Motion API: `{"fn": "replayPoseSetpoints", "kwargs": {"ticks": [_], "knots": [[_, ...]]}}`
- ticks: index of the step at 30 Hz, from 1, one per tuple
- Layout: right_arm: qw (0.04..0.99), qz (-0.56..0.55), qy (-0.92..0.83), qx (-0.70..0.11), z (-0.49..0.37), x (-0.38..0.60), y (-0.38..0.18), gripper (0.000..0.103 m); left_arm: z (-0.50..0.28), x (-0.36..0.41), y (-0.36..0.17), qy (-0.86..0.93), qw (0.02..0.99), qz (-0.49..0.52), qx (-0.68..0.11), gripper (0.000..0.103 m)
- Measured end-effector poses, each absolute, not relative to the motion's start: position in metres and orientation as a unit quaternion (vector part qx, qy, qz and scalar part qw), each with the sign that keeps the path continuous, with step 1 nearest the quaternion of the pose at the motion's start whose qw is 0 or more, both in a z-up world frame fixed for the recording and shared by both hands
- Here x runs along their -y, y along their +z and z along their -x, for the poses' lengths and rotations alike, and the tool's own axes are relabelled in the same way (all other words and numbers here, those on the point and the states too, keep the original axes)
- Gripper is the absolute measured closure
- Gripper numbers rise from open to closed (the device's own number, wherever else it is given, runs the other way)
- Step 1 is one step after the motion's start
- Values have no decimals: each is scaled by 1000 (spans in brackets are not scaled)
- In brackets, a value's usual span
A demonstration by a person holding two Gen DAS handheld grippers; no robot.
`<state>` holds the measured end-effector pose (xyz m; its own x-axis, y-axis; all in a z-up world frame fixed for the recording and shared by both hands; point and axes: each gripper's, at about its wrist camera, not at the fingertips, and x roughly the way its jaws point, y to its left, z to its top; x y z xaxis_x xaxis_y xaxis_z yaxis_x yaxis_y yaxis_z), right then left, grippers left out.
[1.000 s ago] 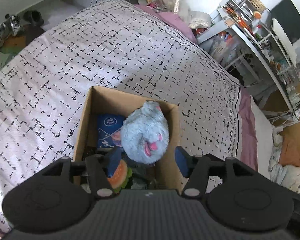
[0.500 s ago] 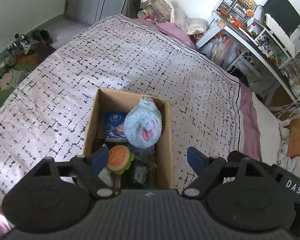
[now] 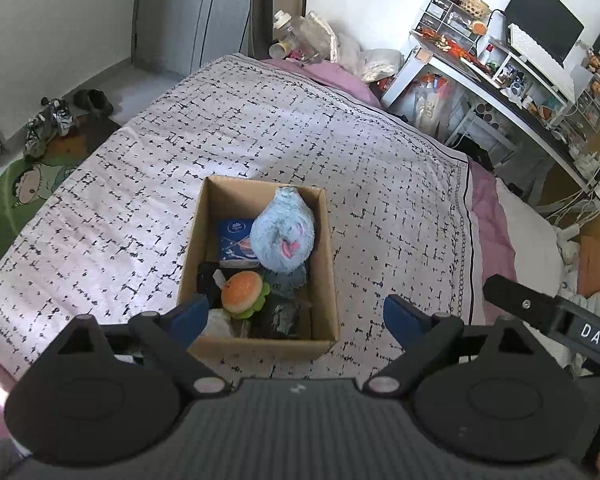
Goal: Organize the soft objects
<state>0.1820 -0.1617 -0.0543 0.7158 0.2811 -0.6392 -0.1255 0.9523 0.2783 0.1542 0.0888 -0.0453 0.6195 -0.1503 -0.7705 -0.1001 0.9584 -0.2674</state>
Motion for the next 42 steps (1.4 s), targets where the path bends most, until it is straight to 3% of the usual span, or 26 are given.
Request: {"fn": "replayPoseSetpoints", "kwargs": {"ticks": [11,42], "knots": [[919,-80,126,-364,-158,178,-45,0,-118,-71,-29,-11,906,119,-407,0],[934,-39,137,-329,-83,203,-22,0,-37,-39,-4,8,934,48,-354,1]]}}
